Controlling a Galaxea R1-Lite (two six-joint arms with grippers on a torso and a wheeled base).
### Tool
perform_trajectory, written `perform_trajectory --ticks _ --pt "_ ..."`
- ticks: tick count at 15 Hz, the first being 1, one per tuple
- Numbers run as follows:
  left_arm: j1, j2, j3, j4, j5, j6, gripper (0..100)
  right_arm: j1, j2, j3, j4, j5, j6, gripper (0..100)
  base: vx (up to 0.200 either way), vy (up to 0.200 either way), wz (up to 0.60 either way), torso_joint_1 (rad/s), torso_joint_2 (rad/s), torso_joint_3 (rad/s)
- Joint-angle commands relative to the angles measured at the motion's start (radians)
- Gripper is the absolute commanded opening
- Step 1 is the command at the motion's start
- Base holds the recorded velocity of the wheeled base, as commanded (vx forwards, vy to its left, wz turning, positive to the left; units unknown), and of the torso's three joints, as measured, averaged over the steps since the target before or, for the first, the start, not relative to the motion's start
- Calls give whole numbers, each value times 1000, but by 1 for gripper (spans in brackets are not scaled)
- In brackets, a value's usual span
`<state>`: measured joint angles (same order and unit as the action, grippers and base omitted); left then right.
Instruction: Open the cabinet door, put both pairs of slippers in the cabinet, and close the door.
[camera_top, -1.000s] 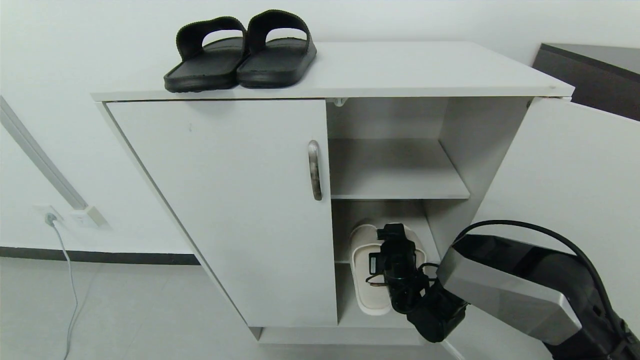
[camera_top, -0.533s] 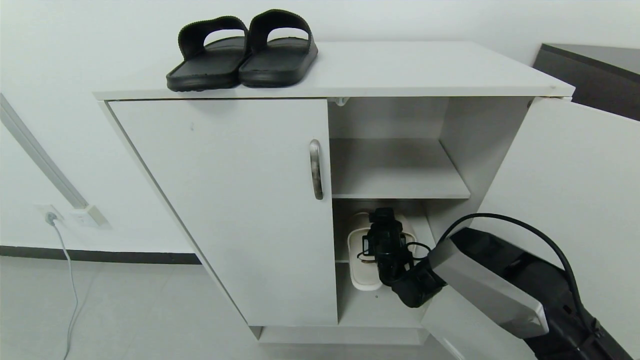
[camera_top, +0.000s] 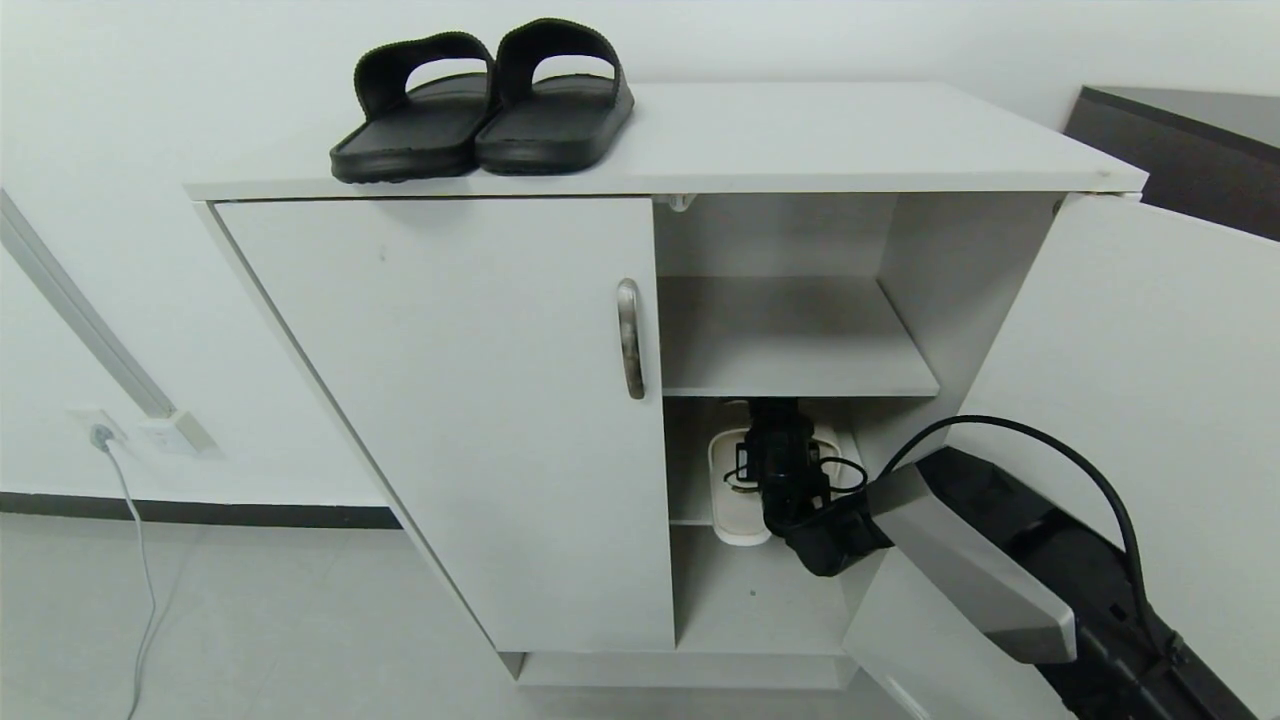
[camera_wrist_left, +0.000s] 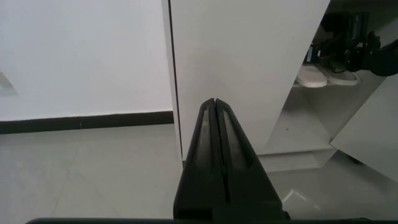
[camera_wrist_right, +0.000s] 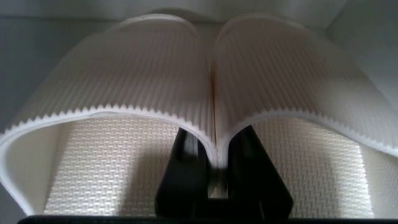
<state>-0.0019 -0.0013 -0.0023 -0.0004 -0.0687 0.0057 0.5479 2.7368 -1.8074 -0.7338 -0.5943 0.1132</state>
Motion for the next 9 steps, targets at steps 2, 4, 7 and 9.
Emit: perform_trajectory --ticks 2,4,7,9 --pt "0 1 -1 -1 0 0 0 -9 17 -26 8 2 -1 0 0 0 0 0 0 0" --pt "0 1 1 0 0 0 0 -11 23 -27 10 10 0 0 0 0 0 0 0 0" --pt "0 1 1 -1 0 0 0 -11 29 -35 10 16 0 0 0 0 0 0 0 0" --pt "0 1 1 -1 0 0 0 -11 34 -50 13 16 0 0 0 0 0 0 0 0"
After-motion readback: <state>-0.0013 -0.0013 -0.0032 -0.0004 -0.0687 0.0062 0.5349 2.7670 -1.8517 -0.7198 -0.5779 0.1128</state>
